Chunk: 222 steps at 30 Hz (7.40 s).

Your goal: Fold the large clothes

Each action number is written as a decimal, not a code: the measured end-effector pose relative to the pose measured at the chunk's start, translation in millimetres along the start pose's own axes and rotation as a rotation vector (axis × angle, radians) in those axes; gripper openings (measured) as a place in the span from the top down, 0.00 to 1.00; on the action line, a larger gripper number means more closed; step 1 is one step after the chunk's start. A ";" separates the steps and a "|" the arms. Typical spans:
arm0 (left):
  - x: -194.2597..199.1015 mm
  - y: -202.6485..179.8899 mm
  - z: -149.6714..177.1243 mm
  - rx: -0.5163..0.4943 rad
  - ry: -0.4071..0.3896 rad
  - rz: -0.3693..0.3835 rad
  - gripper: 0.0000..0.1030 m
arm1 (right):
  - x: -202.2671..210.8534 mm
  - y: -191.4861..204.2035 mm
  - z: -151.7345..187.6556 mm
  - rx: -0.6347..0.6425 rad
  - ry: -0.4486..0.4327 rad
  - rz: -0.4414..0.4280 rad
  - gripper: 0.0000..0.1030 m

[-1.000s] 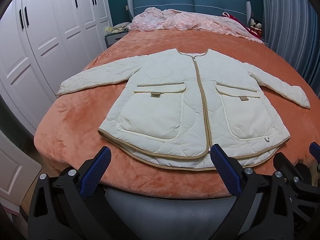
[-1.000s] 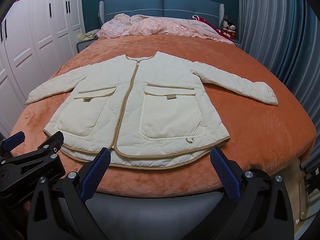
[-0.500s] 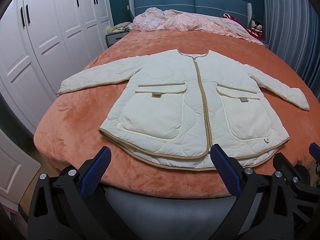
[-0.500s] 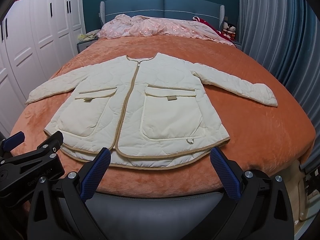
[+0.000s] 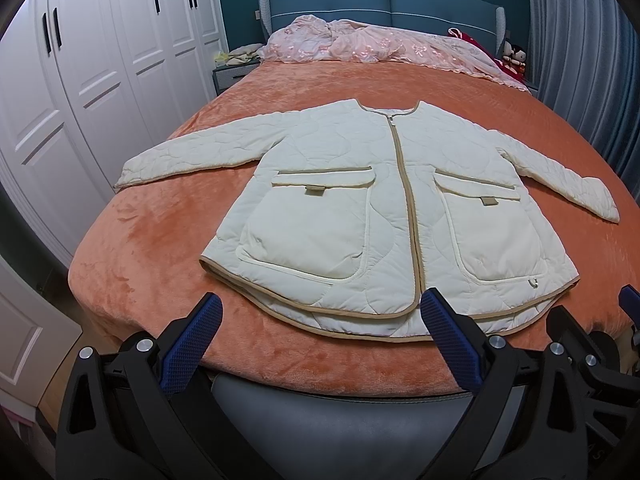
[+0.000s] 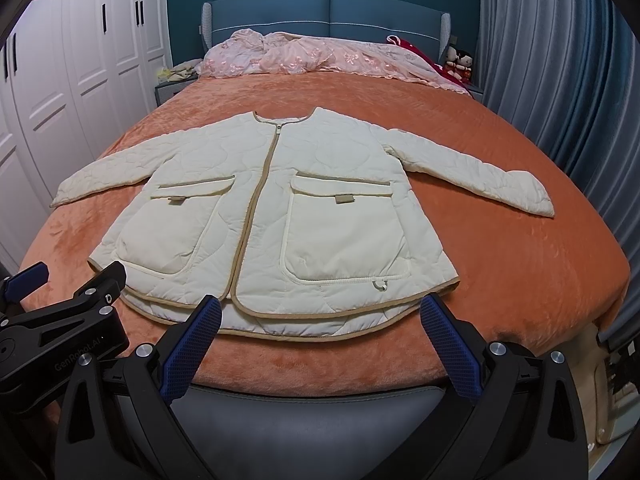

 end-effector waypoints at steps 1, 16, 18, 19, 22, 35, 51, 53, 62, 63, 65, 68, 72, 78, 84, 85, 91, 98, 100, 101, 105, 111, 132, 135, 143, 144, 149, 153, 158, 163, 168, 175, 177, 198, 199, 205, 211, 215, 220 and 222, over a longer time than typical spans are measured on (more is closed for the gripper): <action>0.2 0.2 0.0 0.000 0.000 0.000 0.06 | -0.1 0.2 0.6 -0.001 0.000 0.001 0.05; -0.1 1.5 -0.1 0.002 -0.003 0.000 0.06 | -0.3 0.6 1.1 0.001 -0.001 0.002 0.05; 1.2 2.9 0.9 0.003 -0.004 0.000 0.06 | 0.0 0.8 0.6 0.001 -0.002 0.001 0.05; 2.1 3.4 0.9 0.004 -0.004 -0.001 0.06 | -0.4 0.7 1.1 0.001 -0.001 0.001 0.05; 0.9 3.5 1.6 0.004 -0.003 -0.001 0.06 | -0.3 0.7 1.1 0.000 -0.001 0.002 0.05; -1.3 5.9 4.2 0.010 0.000 0.002 0.06 | -0.5 1.3 1.2 0.002 0.001 0.004 0.05; -5.4 5.5 7.5 0.015 0.008 0.001 0.06 | -1.8 4.5 2.7 0.005 0.006 0.004 0.05; -6.2 5.1 8.7 0.015 0.010 0.001 0.06 | -4.8 5.4 6.0 0.006 0.008 0.002 0.05; -10.2 3.1 11.4 0.016 0.023 0.002 0.06 | -8.1 2.5 8.8 0.004 0.020 -0.003 0.05; -10.8 2.5 12.1 0.016 0.024 0.002 0.06 | -9.1 2.4 9.4 0.005 0.022 -0.003 0.05; -12.4 1.7 13.3 0.015 0.029 0.001 0.06 | -11.1 3.0 10.3 0.006 0.027 -0.004 0.05; -16.7 1.6 14.2 0.012 0.039 0.001 0.06 | -16.0 2.8 11.7 0.006 0.037 -0.009 0.05; -23.6 -1.6 14.3 0.002 0.051 -0.007 0.06 | -25.4 1.2 11.3 0.006 0.052 -0.018 0.05; -39.2 -6.7 10.2 -0.009 0.072 -0.008 0.06 | -44.8 -8.7 4.5 -0.016 0.069 -0.057 0.05; -58.4 -15.6 -0.1 -0.037 0.087 -0.028 0.06 | -60.7 -54.3 -19.0 -0.079 0.045 -0.043 0.05; -62.3 -17.6 -2.5 -0.042 0.090 -0.031 0.06 | -63.9 -67.4 -24.6 -0.102 0.039 -0.040 0.05; -86.7 -30.8 -20.4 -0.053 0.112 -0.045 0.06 | -83.1 -164.5 -63.6 -0.210 -0.015 0.034 0.05; -123.1 -38.4 -44.4 -0.041 0.127 -0.088 0.06 | -111.1 -325.8 -95.0 -0.458 -0.100 0.091 0.05; -131.4 -37.5 -51.4 -0.037 0.116 -0.110 0.06 | -117.1 -373.9 -96.7 -0.543 -0.124 0.123 0.05; -135.0 -36.2 -54.5 -0.033 0.110 -0.121 0.06 | -119.2 -394.5 -97.8 -0.580 -0.140 0.132 0.05; -149.5 -34.2 -65.4 -0.018 0.108 -0.139 0.06 | -122.5 -471.2 -97.5 -0.731 -0.222 0.176 0.05; -172.9 -26.9 -71.7 0.019 0.134 -0.173 0.06 | -134.7 -544.4 -87.4 -0.923 -0.296 0.205 0.13; -219.6 12.9 -78.0 0.163 0.203 -0.180 0.06 | -188.2 -206.9 -354.9 -0.148 -0.313 -0.317 0.91; -223.2 23.2 -76.1 0.186 0.214 -0.176 0.06 | -221.4 -104.8 -354.3 -0.043 -0.237 -0.466 0.91; -236.7 55.5 -63.7 0.241 0.253 -0.183 0.06 | -296.2 65.1 -278.5 0.169 0.012 -0.612 0.91; -238.8 59.7 -60.9 0.250 0.260 -0.186 0.06 | -302.3 75.4 -265.9 0.183 0.043 -0.619 0.91; -249.0 70.8 -46.8 0.281 0.302 -0.179 0.06 | -326.1 105.6 -198.6 0.292 0.208 -0.595 0.83; -251.2 70.8 -58.9 0.345 0.304 -0.109 0.06 | -305.0 89.9 -179.9 0.228 0.204 -0.626 0.66; -258.6 39.4 -107.8 0.448 0.298 0.082 0.06 | -254.6 -4.7 -190.8 -0.020 0.060 -0.596 0.44; -291.3 -19.6 -125.9 0.515 0.416 0.245 0.06 | -256.2 -128.7 -171.2 -0.296 0.039 -0.437 0.43; -299.1 -47.8 -142.6 0.594 0.416 0.305 0.15 | -272.0 -207.7 -169.5 -0.506 -0.016 -0.374 0.43; -308.1 -70.3 -176.8 0.477 0.363 0.289 0.92 | -307.5 -244.7 -188.6 -0.680 -0.064 -0.382 0.88; -299.4 -58.5 -195.5 0.480 0.290 0.294 0.93 | -289.1 -236.3 -215.6 -0.601 -0.142 -0.393 0.91; -325.6 -69.2 -138.5 0.292 0.134 0.119 0.91 | -275.2 -211.6 -183.7 -0.320 -0.120 -0.011 0.73; -325.5 -69.6 -138.4 0.296 0.129 0.122 0.91 | -263.0 -201.6 -185.7 -0.293 -0.148 -0.018 0.73; -325.6 -69.3 -137.9 0.305 0.117 0.127 0.91 | -289.8 -86.4 -198.6 -0.032 -0.059 -0.192 0.73; -325.8 -70.2 -136.4 0.305 0.108 0.126 0.90 | -337.2 -57.7 -168.2 -0.035 0.060 -0.216 0.76; -325.4 -71.8 -136.2 0.305 0.095 0.123 0.90 | -344.5 -58.1 -159.5 -0.033 0.064 -0.218 0.76; -324.3 -73.7 -135.6 0.300 0.080 0.111 0.90 | -345.8 -52.9 -155.7 0.006 0.034 -0.189 0.76; -324.8 -73.9 -136.0 0.301 0.075 0.109 0.90 | -345.7 -52.1 -154.0 0.017 0.014 -0.181 0.76</action>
Point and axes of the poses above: each gripper's, at about its wrist camera, not at the fingertips, and x roughly against the way its jaws point, y to its left, z to its underside, the point moved 9 cm from there along -x, roughly the way its jaws point, and after that the axes turned 14 degrees about -z, right-handed, at the moved point
